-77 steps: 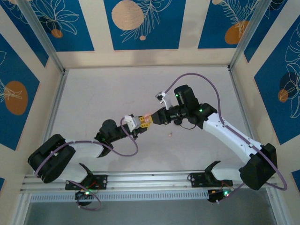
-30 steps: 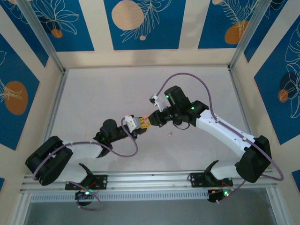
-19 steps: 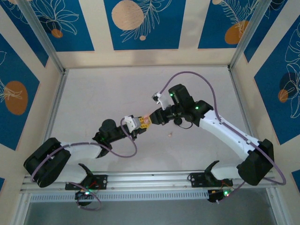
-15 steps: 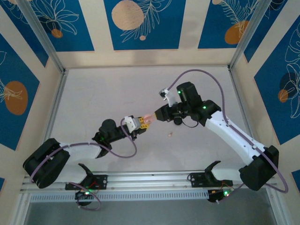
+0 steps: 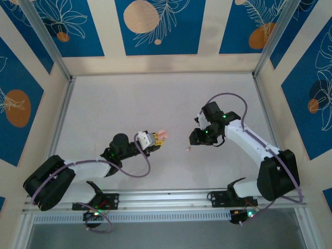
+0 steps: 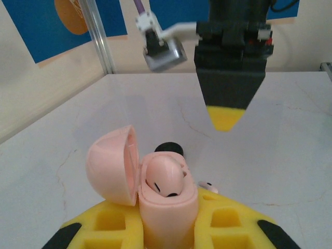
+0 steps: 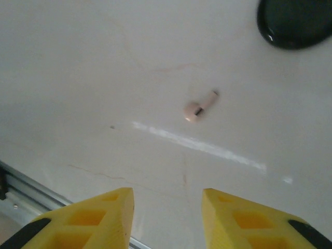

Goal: Insert the wireless bluetooth earbuds into the charging case

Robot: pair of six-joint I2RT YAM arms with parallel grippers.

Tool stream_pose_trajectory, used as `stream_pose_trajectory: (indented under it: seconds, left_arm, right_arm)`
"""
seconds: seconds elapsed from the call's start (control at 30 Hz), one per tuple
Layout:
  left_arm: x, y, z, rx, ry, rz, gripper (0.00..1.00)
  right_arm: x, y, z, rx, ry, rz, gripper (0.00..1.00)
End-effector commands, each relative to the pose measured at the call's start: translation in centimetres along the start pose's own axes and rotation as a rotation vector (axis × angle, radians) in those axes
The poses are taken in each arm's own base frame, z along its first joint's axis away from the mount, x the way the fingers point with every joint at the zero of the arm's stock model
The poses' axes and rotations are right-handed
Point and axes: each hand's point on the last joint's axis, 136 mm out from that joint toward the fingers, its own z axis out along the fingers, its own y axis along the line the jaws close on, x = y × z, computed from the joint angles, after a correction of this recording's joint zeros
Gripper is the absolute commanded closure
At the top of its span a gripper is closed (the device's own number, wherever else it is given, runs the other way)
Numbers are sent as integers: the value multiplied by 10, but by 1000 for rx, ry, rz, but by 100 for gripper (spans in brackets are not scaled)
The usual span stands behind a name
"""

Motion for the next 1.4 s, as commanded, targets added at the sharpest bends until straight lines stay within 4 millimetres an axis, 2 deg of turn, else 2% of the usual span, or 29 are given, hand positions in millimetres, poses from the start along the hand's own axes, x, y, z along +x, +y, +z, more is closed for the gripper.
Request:
stream_pose_trajectory:
  seconds: [0.0,0.3,0.63,0.93,1.17,1.37]
  left_arm:
    - [-4,-1,-2,-7,-12,17,88]
    - [-7,1,-4,-24,-17,18,88]
    - [-7,2,-6,-32,-8,20,88]
    - [-7,3,-6,-36,-6,20,88]
    - [-8,3,-6,-35,-8,20,88]
    - [-8,3,-6,-37,-8,21,88]
  right_arm:
    - [6,-9,11,33,58,33,61]
    - [-21,6,43,-27,93,-71,61]
    - [-39,9,70,-26,135,-109,60]
    - [-34,1,91,-12,200,-90,58]
    - [-22,-14,90,65,247,-57,57]
    - [-8,-13,86,67,283,-33,57]
